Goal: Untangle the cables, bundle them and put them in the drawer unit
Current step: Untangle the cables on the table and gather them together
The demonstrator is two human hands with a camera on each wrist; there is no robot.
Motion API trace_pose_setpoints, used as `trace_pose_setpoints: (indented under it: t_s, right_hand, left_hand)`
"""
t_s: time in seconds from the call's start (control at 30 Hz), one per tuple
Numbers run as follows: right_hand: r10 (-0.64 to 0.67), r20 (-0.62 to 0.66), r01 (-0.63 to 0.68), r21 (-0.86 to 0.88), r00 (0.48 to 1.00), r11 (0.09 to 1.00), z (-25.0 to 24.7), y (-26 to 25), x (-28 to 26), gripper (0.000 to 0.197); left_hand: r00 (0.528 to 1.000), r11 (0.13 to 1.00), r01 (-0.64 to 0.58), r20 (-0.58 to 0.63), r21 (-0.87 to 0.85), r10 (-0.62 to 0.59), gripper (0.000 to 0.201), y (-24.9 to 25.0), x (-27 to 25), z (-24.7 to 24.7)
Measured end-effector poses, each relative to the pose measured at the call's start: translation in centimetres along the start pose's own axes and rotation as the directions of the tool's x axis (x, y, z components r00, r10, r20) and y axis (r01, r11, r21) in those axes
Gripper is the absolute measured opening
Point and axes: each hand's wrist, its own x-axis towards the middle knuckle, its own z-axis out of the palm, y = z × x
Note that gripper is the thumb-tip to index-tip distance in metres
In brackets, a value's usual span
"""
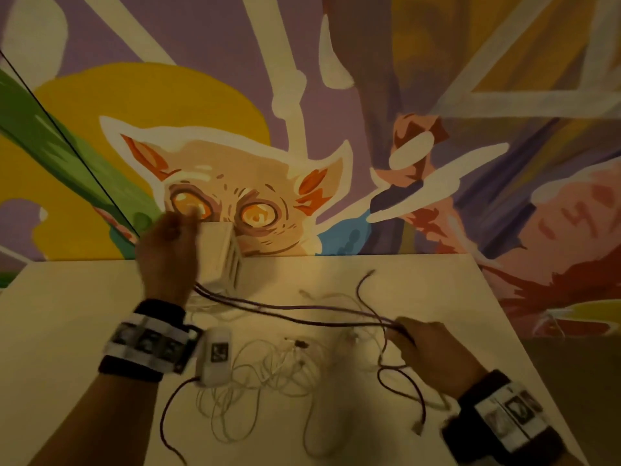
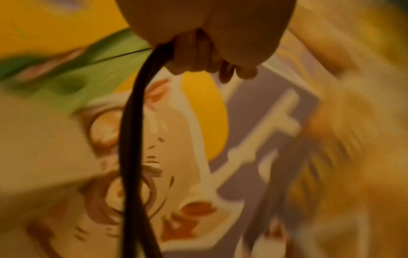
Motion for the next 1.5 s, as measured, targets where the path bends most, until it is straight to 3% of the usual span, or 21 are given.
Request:
trace_pose_setpoints:
  t_s: [0.03, 0.07, 0.1, 0.13, 0.17, 0.2, 0.23, 0.3, 0.4, 0.47, 0.53, 0.6, 0.73, 0.83, 0.9, 1.17, 1.27, 1.33, 1.4, 1.47, 1.5]
  right_hand:
    - [-0.054, -0.036, 0.054, -0.001, 0.998, 0.999, -0.7, -1.4, 0.5, 0.032]
    - [-0.110, -0.068, 0.111, 0.001, 0.992, 0.994, -1.2, -2.9, 1.2, 0.031]
    - [-0.163, -0.093, 0.164, 0.005, 0.982, 0.986, -1.8, -4.6, 1.7, 0.033]
    - [-0.206, -0.112, 0.208, 0.004, 0.972, 0.978, -2.3, -6.1, 2.2, 0.037]
    - [-0.244, -0.133, 0.246, -0.003, 0.960, 0.969, -2.9, -7.3, 2.5, 0.039]
    - [-0.273, -0.161, 0.273, -0.018, 0.949, 0.962, -3.5, -8.2, 2.8, 0.038]
    - [-0.286, -0.191, 0.285, -0.032, 0.939, 0.958, -4.0, -8.5, 3.0, 0.035]
    - [-0.228, -0.216, 0.226, -0.033, 0.949, 0.973, -4.7, -7.8, 3.5, 0.024]
    - [-0.070, -0.125, 0.059, -0.086, 0.990, 0.995, -4.1, -4.4, 4.0, 0.014]
    - [0.014, -0.069, -0.024, -0.151, 0.998, 0.988, -3.1, -2.2, 4.0, 0.017]
    - [0.064, -0.053, -0.071, -0.147, 0.997, 0.987, -2.3, -0.8, 3.8, 0.022]
    - [0.073, -0.069, -0.078, -0.078, 0.995, 0.994, -2.0, -0.1, 3.6, 0.020]
    - [0.031, -0.268, -0.018, 0.050, 0.963, 0.999, -2.4, 0.1, 2.6, 0.010]
    - [0.043, -0.488, 0.030, 0.140, 0.872, 0.990, -3.5, 0.5, 0.8, 0.011]
    - [0.066, -0.510, 0.027, 0.173, 0.858, 0.985, -3.6, 1.5, -0.8, 0.015]
    - [0.260, -0.420, -0.232, 0.116, 0.870, 0.966, -1.9, 6.2, -7.4, 0.030]
    - [0.345, -0.373, -0.285, 0.206, 0.861, 0.936, -1.0, 7.1, -8.1, 0.028]
    - [0.424, -0.443, -0.237, 0.416, 0.790, 0.878, -1.3, 6.4, -7.8, 0.015]
    - [0.455, -0.525, -0.062, 0.604, 0.719, 0.795, -1.8, 5.1, -6.7, 0.016]
    - [0.405, -0.541, 0.203, 0.749, 0.737, 0.631, -2.8, 3.1, -5.6, 0.034]
    - [0.358, -0.529, 0.316, 0.802, 0.769, 0.507, -3.5, 2.4, -5.1, 0.048]
  left_hand:
    - [0.969, 0.994, -0.085, 0.239, 0.063, 0.068, 0.023, 1.2, -1.9, 1.1]
    - [0.859, 0.992, -0.120, 0.506, 0.045, 0.081, 0.030, 2.3, -4.1, 2.3]
    - [0.703, 0.990, -0.140, 0.707, 0.029, 0.078, 0.048, 3.3, -6.5, 3.5]
    - [0.557, 0.981, -0.193, 0.823, -0.001, 0.111, 0.055, 3.7, -8.7, 4.7]
    - [0.509, 0.961, -0.275, 0.846, -0.014, 0.158, 0.044, 3.7, -10.3, 5.9]
    - [0.538, 0.958, -0.285, 0.824, -0.021, 0.178, 0.021, 3.8, -11.0, 6.7]
    - [0.600, 0.977, -0.210, 0.784, -0.037, 0.159, 0.012, 3.8, -10.7, 6.9]
    - [0.735, 0.989, -0.127, 0.662, -0.076, 0.145, 0.024, 3.4, -8.6, 6.4]
    - [0.897, 0.991, -0.079, 0.425, -0.106, 0.117, 0.019, 3.3, -3.7, 3.6]
    - [0.973, 0.943, 0.106, 0.228, -0.315, -0.034, 0.026, 3.5, -1.0, 1.5]
    - [0.976, 0.809, 0.215, 0.094, -0.547, -0.196, 0.028, 3.3, 0.6, -0.2]
    - [0.957, 0.727, 0.238, 0.028, -0.644, -0.288, 0.035, 3.1, 1.3, -1.4]
    - [0.948, 0.711, 0.203, -0.047, -0.673, -0.315, 0.041, 1.9, 1.7, -2.4]
    - [0.935, 0.679, 0.204, -0.066, -0.706, -0.349, 0.043, 0.6, 1.6, -2.6]
    - [0.923, 0.658, 0.236, -0.048, -0.715, -0.383, 0.043, -0.4, 1.4, -2.5]
    - [0.916, 0.705, 0.280, -0.038, -0.652, -0.399, 0.045, -3.3, -0.2, -1.1]
    - [0.952, 0.790, 0.235, -0.031, -0.566, -0.305, 0.033, -4.1, -0.4, -0.9]
    - [0.974, 0.879, 0.216, 0.035, -0.425, -0.222, 0.034, -4.3, -1.2, -0.2]
    - [0.980, 0.972, 0.148, 0.157, -0.180, -0.121, 0.033, -4.4, -2.7, 1.0]
    - [0.937, 0.992, 0.002, 0.345, 0.125, -0.045, 0.032, -4.6, -4.6, 2.3]
    - [0.889, 0.984, -0.054, 0.457, 0.171, -0.031, 0.031, -4.8, -5.5, 2.8]
